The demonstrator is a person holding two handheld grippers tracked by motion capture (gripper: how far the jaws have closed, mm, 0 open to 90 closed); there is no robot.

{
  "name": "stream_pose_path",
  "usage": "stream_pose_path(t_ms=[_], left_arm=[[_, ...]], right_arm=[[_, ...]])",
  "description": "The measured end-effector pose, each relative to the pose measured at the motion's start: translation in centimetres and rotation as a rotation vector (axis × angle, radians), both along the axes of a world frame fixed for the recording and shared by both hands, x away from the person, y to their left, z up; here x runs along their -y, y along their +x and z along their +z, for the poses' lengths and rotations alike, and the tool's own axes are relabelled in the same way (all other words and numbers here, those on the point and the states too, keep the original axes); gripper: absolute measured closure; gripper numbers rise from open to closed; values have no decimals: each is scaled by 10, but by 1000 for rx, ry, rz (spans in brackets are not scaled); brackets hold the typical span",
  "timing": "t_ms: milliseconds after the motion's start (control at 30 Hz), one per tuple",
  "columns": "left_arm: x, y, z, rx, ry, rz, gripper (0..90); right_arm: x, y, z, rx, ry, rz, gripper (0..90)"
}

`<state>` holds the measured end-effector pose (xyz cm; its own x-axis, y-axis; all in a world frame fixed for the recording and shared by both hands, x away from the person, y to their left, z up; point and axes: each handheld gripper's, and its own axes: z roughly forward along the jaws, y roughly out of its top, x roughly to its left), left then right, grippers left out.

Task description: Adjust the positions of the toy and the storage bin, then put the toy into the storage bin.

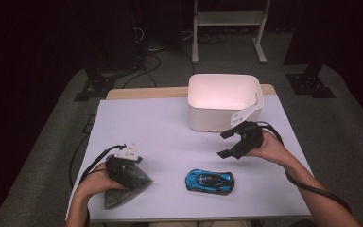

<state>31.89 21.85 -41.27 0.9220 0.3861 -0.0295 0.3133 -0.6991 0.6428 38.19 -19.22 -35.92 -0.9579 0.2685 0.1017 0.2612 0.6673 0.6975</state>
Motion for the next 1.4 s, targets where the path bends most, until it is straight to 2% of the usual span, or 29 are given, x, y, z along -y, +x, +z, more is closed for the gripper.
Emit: stream_pose_path(t_ms=[267, 433, 533, 667, 933, 1133, 1400], left_arm=[[-2, -2, 5, 16, -29, 4, 90], [-4, -2, 6, 22, -26, 7, 90], [-6, -2, 6, 24, -36, 19, 90], [-7, -2, 7, 29, -35, 23, 90], [-6, -2, 5, 29, -37, 29, 90], [-6, -1, 7, 35, -34, 24, 89], [-7, -2, 7, 33, -25, 24, 88]], right_arm=[[-1, 7, 23, 13, 5, 17, 180], [-3, 12, 32, 16, 18, 20, 180], [-6, 15, 35, 22, 10, 26, 180], [-10, 18, 43, 37, 8, 39, 180], [-10, 23, 54, 40, 10, 31, 180], [-10, 30, 64, 60, 1, 28, 178], [-15, 49, 74, 89, -28, 31, 178]])
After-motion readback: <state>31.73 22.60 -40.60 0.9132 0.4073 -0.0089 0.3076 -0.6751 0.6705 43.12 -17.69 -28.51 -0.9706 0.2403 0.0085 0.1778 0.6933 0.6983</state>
